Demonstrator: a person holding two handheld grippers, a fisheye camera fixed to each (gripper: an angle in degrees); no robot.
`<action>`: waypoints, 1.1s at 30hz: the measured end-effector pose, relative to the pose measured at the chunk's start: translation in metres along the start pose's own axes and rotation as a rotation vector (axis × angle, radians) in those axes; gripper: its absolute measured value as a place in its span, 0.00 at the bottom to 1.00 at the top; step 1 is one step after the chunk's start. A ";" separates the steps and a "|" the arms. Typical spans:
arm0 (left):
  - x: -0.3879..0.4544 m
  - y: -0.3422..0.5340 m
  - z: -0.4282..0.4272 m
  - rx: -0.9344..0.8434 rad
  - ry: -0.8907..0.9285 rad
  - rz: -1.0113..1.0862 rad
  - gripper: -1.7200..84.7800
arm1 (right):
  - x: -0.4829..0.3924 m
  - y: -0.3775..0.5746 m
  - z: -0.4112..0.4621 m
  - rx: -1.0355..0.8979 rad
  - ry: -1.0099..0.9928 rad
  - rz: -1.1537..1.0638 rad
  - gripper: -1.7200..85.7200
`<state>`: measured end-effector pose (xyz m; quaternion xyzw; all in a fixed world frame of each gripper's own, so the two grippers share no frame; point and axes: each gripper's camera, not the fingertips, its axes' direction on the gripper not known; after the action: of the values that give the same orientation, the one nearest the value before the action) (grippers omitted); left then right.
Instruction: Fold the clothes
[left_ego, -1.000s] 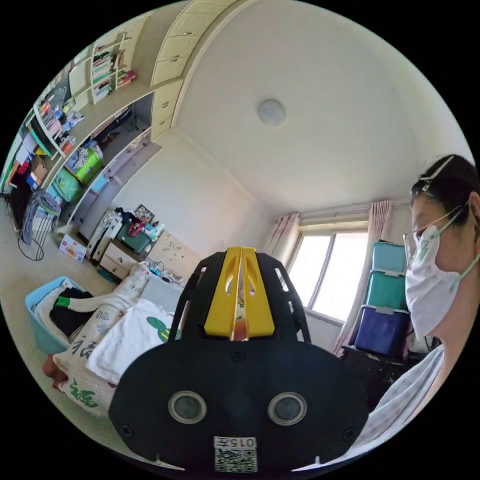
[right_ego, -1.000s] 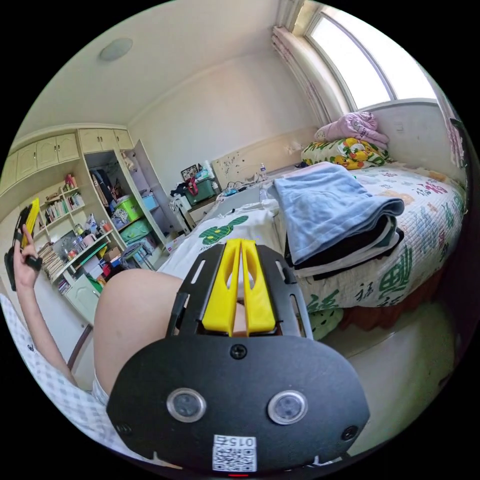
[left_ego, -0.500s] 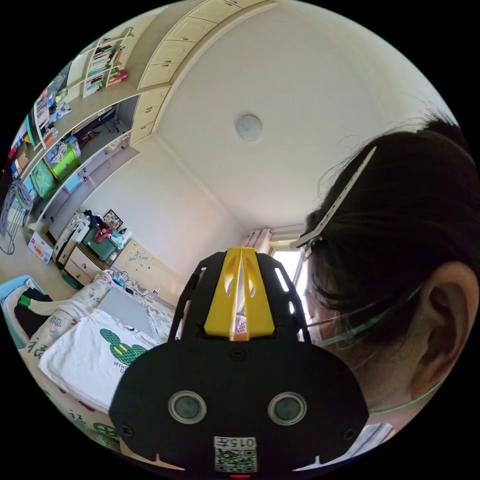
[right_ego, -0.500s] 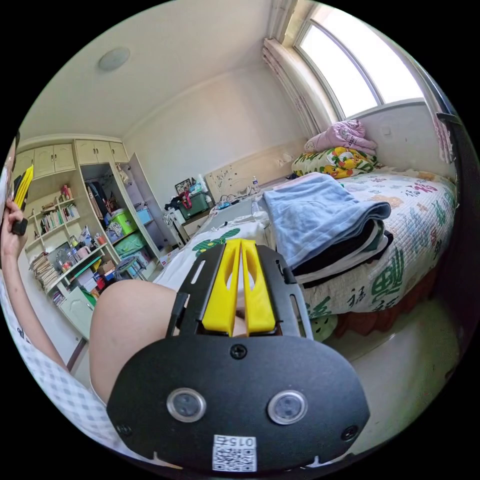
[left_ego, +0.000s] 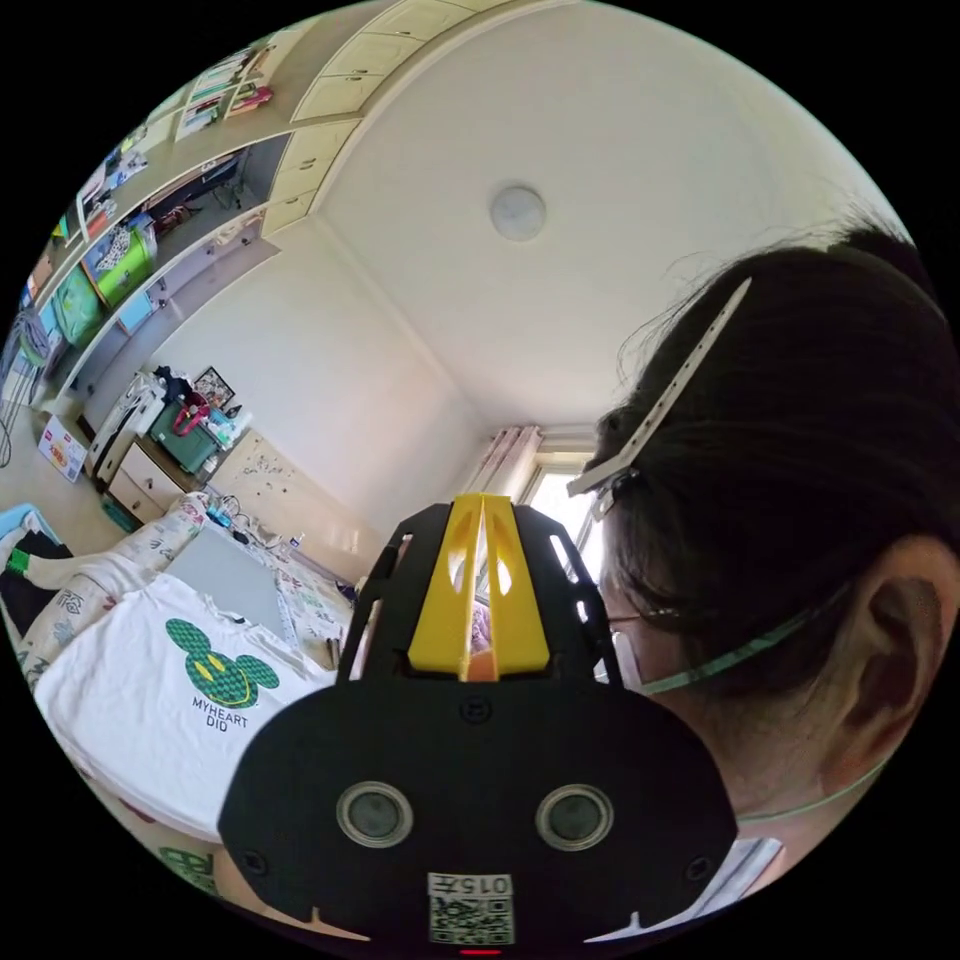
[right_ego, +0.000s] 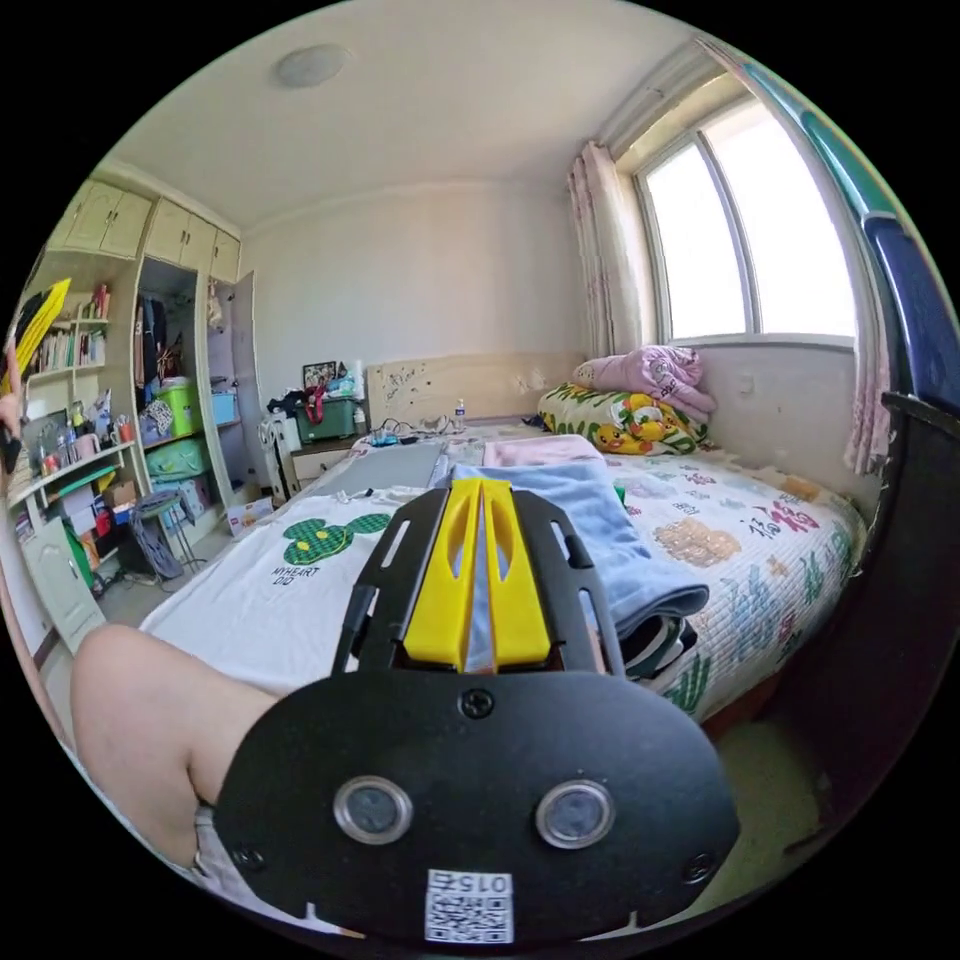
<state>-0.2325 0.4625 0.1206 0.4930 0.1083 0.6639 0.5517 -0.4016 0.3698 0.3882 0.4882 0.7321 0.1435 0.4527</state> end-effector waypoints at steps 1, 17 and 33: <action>-0.004 0.001 0.004 0.010 0.009 -0.012 0.01 | 0.011 -0.003 0.008 0.002 -0.019 0.029 0.02; -0.207 0.133 0.223 -1.093 -0.440 0.130 0.10 | 0.264 0.019 0.353 -0.344 0.327 0.557 0.13; -0.233 0.189 0.316 -1.422 -0.440 0.361 0.10 | 0.258 0.149 0.552 -0.860 0.360 0.406 0.02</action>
<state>-0.1286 0.0715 0.2809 0.1501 -0.5396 0.5401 0.6282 0.0995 0.5319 0.0474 0.3576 0.5637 0.5990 0.4422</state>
